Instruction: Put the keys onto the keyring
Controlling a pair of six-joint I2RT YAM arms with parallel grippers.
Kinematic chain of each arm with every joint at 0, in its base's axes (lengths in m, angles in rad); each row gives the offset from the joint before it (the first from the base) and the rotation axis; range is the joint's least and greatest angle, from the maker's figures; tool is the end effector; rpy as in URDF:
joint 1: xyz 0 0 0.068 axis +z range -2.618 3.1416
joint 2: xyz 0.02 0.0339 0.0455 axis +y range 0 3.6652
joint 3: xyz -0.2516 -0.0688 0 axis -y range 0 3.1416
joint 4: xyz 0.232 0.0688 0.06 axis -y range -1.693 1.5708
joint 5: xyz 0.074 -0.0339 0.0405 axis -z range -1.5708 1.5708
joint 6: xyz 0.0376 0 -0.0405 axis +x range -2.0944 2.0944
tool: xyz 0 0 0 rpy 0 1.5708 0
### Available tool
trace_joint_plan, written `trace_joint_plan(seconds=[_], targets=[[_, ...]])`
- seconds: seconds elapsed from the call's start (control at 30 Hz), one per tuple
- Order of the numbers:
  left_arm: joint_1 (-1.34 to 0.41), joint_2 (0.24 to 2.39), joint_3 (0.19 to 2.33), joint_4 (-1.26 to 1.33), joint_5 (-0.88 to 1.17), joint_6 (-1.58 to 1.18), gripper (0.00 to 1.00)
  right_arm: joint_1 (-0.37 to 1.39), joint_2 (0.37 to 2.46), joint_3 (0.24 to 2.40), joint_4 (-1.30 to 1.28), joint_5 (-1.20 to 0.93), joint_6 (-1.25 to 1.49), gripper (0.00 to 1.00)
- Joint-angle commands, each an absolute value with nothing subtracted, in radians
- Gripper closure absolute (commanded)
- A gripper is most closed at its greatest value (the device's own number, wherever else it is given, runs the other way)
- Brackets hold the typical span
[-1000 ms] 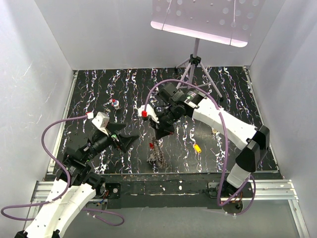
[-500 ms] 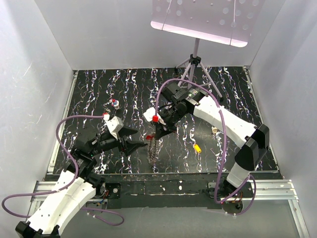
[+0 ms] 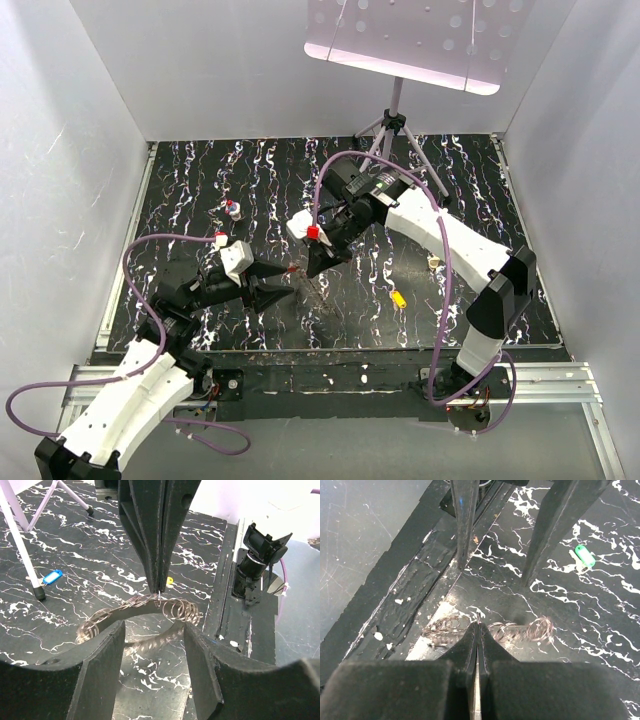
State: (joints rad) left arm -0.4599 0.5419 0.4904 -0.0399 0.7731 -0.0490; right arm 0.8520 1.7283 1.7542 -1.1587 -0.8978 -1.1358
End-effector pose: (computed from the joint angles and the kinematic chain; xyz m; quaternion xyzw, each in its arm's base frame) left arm 0.1135 -0.0855 0.2820 0.3884 0.6179 -0.4267 0.5341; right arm 0.1959 0.2686 0.3397 -0.7885 0.4006 0.3917 0.2537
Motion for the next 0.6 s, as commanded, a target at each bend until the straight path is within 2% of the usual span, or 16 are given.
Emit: trace_joint_plan(seconds=[0.0,0.27,0.57], targets=[[-0.457,0.552,0.488,-0.006,0.772,-0.061,0.51,0.850,1.735,1.832,-1.173,-0.979,-1.135,0.99],[-0.460,0.580,0.477,0.071,0.769,-0.112,0.51,0.848,1.747,1.850,-1.151,-0.989,-1.088,0.99],[-0.468,0.597,0.477,0.072,0.781,-0.123,0.60,0.848,1.744,1.841,-1.109,-0.985,-1.028,0.99]])
